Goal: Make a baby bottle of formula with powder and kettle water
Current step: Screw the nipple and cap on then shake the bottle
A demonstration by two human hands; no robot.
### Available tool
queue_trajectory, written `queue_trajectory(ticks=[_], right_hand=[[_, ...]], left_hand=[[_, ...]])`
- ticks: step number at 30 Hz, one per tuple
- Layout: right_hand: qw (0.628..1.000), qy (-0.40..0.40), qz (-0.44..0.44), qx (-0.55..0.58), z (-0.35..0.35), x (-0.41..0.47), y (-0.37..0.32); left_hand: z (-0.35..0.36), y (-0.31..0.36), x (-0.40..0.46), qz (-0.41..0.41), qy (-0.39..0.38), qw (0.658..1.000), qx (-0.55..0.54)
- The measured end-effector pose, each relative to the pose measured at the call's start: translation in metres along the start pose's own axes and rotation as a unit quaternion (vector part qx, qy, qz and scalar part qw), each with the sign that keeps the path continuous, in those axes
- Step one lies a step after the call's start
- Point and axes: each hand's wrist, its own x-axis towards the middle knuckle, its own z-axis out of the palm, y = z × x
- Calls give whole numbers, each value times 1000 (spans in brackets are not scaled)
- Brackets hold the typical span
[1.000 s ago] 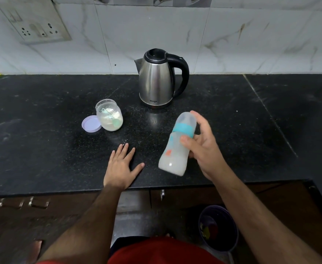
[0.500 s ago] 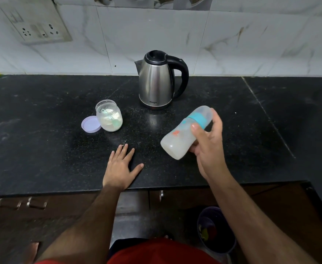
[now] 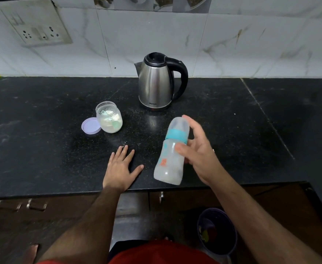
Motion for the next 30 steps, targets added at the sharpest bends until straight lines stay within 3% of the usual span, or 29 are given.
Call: queue_trajectory(ticks=[6, 11, 16, 18, 21, 27, 30], right_hand=[[985, 146, -47, 78, -7, 10, -4], [1000, -12, 17, 9, -10, -1, 3], [987, 125, -24, 100, -15, 8, 0], [991, 107, -11, 78, -13, 5, 4], [999, 18, 18, 25, -9, -1, 6], [984, 156, -23, 84, -11, 10, -1], [997, 65, 2, 34, -8, 1, 3]], left_hand=[[-1, 1, -1, 4, 3, 1000, 1], [-2, 1, -2, 1, 4, 1000, -9], [-2, 2, -2, 2, 6, 1000, -9], [-2, 1, -2, 2, 6, 1000, -6], [-1, 1, -2, 0, 7, 1000, -3], [-2, 2, -2, 0, 8, 1000, -6], [-2, 1, -2, -1, 6, 1000, -6]])
